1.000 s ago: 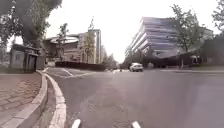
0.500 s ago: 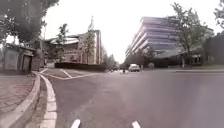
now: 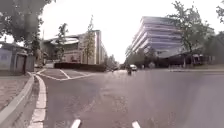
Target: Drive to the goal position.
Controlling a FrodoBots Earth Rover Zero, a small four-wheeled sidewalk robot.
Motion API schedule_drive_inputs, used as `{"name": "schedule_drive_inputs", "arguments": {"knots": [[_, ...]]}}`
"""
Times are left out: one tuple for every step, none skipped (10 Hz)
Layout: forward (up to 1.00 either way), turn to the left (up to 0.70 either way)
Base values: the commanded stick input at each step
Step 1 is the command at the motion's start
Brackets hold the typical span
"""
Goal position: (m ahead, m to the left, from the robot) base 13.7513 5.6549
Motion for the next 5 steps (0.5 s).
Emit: {"name": "schedule_drive_inputs", "arguments": {"knots": [[0.70,0.00],[0.70,0.00],[0.70,0.00],[0.70,0.00],[0.70,0.00]]}}
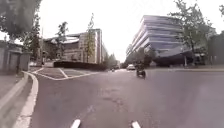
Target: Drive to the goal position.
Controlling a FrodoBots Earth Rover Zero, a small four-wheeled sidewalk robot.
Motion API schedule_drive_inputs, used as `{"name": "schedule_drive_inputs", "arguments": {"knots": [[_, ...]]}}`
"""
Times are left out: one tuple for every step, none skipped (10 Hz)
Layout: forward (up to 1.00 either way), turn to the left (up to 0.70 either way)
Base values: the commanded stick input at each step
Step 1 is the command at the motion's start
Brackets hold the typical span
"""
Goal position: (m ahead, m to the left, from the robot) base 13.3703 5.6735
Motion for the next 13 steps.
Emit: {"name": "schedule_drive_inputs", "arguments": {"knots": [[0.70,0.00],[0.70,0.00],[0.70,0.00],[0.70,0.00],[0.70,0.00],[0.70,0.00],[0.70,-0.03],[0.70,-0.10],[0.70,-0.01],[0.70,0.00],[0.70,0.00],[0.70,0.00],[0.70,0.00]]}}
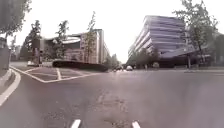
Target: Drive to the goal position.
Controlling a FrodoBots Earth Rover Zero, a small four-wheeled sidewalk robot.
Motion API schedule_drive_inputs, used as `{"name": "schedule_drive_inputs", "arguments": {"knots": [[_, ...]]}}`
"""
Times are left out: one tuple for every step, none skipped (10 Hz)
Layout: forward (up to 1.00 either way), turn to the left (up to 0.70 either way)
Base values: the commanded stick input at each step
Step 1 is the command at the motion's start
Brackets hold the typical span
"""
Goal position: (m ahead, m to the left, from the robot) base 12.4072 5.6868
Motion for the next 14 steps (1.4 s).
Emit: {"name": "schedule_drive_inputs", "arguments": {"knots": [[0.70,0.00],[0.70,-0.04],[0.70,-0.04],[0.70,0.00],[0.70,0.00],[0.70,-0.02],[0.70,-0.08],[0.70,0.00],[0.70,0.00],[0.70,0.00],[0.70,0.00],[0.70,0.00],[0.70,0.00],[0.70,0.00]]}}
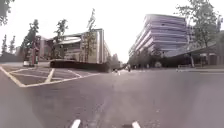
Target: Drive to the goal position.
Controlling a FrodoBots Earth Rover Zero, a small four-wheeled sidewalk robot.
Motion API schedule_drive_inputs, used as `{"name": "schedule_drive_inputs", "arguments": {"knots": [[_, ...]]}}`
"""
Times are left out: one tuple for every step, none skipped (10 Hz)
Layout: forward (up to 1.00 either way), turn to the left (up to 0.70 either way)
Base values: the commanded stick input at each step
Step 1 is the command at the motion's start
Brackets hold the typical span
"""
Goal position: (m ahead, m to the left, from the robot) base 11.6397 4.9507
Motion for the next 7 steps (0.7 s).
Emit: {"name": "schedule_drive_inputs", "arguments": {"knots": [[0.70,0.00],[0.70,0.00],[0.70,0.00],[0.70,0.00],[0.70,0.00],[0.70,0.00],[0.70,0.00]]}}
